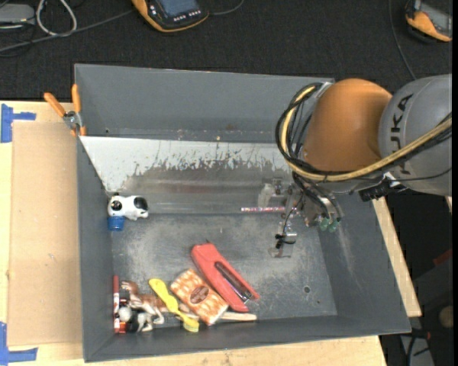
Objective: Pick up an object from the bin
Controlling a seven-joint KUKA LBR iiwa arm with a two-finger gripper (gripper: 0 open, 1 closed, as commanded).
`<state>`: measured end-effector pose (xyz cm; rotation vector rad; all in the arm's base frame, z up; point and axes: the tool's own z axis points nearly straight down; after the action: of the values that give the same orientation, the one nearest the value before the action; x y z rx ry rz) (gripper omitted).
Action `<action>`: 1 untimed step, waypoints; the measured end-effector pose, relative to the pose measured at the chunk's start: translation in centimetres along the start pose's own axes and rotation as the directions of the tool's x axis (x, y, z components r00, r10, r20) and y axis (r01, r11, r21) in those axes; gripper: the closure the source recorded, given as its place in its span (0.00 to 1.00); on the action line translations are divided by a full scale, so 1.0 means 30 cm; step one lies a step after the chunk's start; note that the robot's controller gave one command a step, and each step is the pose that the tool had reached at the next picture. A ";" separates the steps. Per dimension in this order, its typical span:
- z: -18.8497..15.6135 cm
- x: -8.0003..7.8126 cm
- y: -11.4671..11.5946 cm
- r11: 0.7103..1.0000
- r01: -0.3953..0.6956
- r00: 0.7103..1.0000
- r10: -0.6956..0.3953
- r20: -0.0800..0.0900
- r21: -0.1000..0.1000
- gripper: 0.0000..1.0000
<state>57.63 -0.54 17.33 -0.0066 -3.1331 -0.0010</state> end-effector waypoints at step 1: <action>-0.016 -0.005 0.000 1.000 0.000 1.000 0.000 0.008 0.000 0.00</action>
Offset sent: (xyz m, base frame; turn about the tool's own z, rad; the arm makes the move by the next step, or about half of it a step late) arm -0.0956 0.0628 -0.1033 -0.1285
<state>57.79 -0.55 17.81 -0.0067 -3.1409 -0.0010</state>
